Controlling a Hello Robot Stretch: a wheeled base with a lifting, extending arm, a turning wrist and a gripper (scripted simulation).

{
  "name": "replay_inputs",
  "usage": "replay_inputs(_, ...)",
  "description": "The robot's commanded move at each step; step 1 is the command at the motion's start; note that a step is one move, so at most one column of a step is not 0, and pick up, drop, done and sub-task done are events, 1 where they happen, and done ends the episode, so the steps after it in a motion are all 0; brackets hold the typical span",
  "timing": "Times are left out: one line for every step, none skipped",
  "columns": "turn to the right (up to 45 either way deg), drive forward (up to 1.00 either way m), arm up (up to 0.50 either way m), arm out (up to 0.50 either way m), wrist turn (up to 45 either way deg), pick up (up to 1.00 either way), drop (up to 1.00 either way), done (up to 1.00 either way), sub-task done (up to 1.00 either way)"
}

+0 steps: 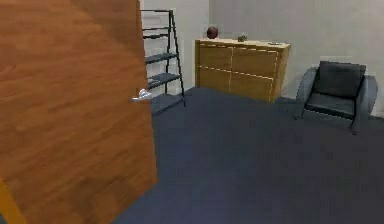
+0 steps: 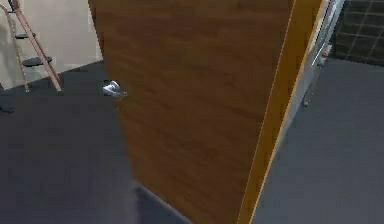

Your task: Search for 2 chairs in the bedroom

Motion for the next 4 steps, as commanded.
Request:
replay_inputs(36.0, 0.0, 0.0, 0.0, 0.0, 0.0, 0.0, 0.0, 0.0)
replay_inputs(0.0, 1.0, 0.0, 0.0, 0.0, 0.0, 0.0, 0.0, 0.0)
replay_inputs(6.0, 0.0, 0.0, 0.0, 0.0, 0.0, 0.0, 0.0, 0.0)
replay_inputs(0.0, 0.3, 0.0, 0.0, 0.0, 0.0, 0.0, 0.0, 0.0)
